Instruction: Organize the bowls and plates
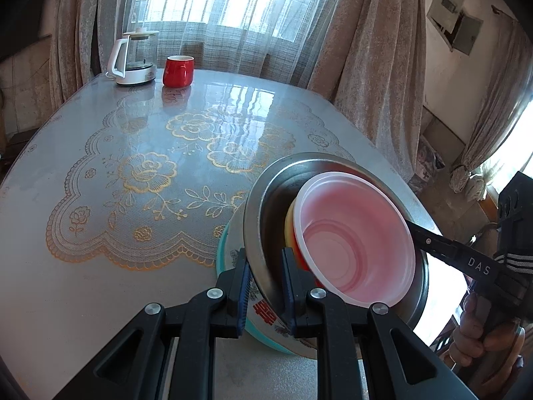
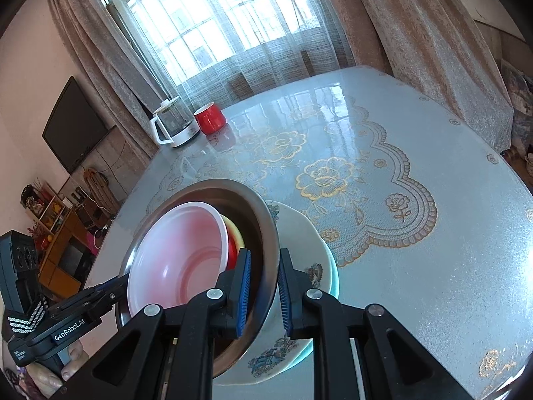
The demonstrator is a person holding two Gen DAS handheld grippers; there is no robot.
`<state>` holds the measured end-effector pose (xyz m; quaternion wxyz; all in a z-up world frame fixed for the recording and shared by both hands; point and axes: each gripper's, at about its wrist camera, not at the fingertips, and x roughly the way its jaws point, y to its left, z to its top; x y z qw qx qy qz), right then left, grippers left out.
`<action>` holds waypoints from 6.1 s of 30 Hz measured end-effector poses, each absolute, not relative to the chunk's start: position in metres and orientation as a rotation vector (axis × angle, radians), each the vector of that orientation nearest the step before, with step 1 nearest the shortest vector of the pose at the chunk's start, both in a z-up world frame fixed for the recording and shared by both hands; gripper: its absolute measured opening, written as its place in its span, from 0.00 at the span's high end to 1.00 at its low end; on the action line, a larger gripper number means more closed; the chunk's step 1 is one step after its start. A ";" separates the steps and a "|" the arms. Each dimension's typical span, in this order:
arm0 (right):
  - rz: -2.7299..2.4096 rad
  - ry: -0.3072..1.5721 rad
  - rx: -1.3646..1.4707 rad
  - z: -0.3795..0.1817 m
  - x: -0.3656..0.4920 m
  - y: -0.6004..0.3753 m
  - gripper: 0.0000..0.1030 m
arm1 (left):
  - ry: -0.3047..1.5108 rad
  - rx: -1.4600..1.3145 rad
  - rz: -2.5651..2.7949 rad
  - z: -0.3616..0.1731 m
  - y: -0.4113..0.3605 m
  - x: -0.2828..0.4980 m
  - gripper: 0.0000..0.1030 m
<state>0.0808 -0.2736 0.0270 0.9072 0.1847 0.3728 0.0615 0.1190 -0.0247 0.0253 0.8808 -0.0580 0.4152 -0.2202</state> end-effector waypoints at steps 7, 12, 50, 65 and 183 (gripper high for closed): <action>0.118 0.804 0.390 0.012 0.089 -0.277 0.84 | 0.900 -0.114 -0.446 0.012 -0.028 0.126 0.83; 0.096 0.823 0.380 0.004 0.094 -0.277 0.84 | 0.916 -0.109 -0.452 0.006 -0.031 0.127 0.83; 0.093 0.802 0.427 0.003 0.076 -0.286 0.76 | 0.907 -0.061 -0.422 0.005 -0.041 0.128 0.81; 0.065 0.794 0.398 0.003 0.081 -0.284 0.88 | 0.910 -0.058 -0.400 0.003 -0.045 0.131 0.81; -0.121 0.588 0.110 0.026 0.022 -0.226 0.62 | 0.596 -0.036 -0.077 0.031 0.003 0.037 0.32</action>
